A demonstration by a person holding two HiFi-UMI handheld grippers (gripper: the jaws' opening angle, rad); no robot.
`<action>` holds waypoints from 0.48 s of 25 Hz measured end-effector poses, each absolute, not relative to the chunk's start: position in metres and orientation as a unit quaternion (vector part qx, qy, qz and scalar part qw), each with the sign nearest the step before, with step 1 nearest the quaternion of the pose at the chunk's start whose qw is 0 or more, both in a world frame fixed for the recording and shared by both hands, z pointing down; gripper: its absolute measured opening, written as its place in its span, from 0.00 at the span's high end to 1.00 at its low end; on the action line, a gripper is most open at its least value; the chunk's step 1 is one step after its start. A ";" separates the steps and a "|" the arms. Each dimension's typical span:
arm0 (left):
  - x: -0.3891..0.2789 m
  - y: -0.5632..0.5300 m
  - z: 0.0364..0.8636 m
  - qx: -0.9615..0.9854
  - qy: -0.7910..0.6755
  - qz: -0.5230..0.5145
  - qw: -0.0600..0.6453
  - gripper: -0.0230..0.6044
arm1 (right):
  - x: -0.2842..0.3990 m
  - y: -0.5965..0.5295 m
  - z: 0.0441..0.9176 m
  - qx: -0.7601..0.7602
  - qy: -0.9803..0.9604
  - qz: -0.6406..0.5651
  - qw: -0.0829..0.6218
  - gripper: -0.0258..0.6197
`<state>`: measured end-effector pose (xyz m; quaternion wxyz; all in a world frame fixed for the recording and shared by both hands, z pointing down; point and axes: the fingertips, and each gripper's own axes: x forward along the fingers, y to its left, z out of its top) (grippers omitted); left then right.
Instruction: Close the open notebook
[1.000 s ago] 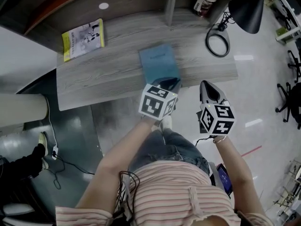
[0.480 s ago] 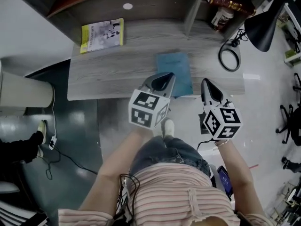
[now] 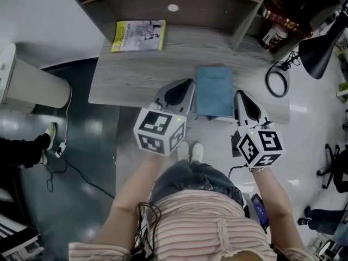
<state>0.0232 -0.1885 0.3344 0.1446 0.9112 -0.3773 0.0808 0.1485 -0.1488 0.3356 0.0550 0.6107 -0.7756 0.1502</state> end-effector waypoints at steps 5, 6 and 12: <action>0.006 -0.186 0.322 0.903 -0.402 0.068 0.134 0.95 | 0.136 -0.151 0.320 0.593 -0.793 0.133 0.044 0.95; 0.003 -0.185 0.320 0.902 -0.406 0.066 0.131 0.95 | 0.134 -0.152 0.317 0.590 -0.796 0.129 0.042 0.95; -0.014 -0.181 0.309 0.893 -0.431 0.060 0.112 0.95 | 0.126 -0.153 0.299 0.573 -0.812 0.106 0.029 0.95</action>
